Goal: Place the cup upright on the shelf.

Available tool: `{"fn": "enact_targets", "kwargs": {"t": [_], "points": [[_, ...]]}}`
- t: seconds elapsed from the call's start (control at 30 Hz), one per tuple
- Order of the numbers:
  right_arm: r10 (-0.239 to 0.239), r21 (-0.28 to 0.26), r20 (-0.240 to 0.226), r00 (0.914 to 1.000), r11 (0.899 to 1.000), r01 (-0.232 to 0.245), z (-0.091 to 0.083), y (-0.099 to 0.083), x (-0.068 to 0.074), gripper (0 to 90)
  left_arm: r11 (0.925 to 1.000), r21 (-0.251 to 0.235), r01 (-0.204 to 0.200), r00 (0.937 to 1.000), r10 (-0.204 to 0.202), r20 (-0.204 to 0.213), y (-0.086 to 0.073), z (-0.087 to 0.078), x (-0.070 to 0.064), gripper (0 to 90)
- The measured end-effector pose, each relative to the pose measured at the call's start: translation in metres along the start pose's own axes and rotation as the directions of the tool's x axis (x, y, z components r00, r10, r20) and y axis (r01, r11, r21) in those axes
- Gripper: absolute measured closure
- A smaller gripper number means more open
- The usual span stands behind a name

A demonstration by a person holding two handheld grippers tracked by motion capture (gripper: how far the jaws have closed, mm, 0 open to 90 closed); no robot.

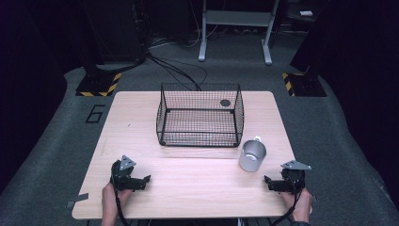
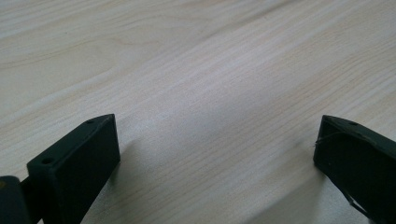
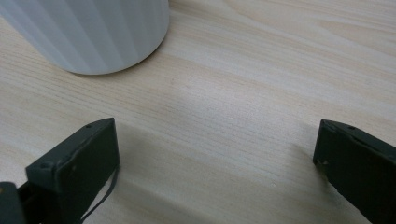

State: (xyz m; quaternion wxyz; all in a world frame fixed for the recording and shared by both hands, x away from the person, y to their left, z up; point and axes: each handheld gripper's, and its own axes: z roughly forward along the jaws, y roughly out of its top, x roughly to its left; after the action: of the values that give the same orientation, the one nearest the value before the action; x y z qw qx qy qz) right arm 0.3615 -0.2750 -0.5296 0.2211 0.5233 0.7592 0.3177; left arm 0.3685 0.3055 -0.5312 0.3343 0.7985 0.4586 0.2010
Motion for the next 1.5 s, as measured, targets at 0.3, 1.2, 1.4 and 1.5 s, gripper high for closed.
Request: {"fn": "enact_targets", "kwargs": {"t": [0.3,1.2,1.4,1.5], "points": [[0.007,-0.019,-0.037,0.9993,1.0,-0.007,-0.004,0.002,0.0,0.0,0.9997,0.015,-0.017,0.9998,0.017,0.005,0.0,-0.001,0.001,0.5],[-0.107,-0.186,-0.157,0.9818,0.98,0.078,-0.042,0.059,0.023,0.0,0.9998,0.015,-0.016,0.9999,0.016,0.004,0.0,-0.001,0.001,0.5],[-0.141,-0.202,-0.169,0.9755,0.974,0.105,-0.041,0.07,0.027,0.0,0.9998,0.015,-0.017,0.9998,0.017,0.006,0.0,-0.001,0.001,0.5],[-0.147,-0.197,-0.174,0.9737,0.974,0.112,-0.038,0.076,0.029,0.0,0.9998,0.015,-0.017,0.9998,0.017,0.006,0.0,-0.001,0.001,0.5]]}}
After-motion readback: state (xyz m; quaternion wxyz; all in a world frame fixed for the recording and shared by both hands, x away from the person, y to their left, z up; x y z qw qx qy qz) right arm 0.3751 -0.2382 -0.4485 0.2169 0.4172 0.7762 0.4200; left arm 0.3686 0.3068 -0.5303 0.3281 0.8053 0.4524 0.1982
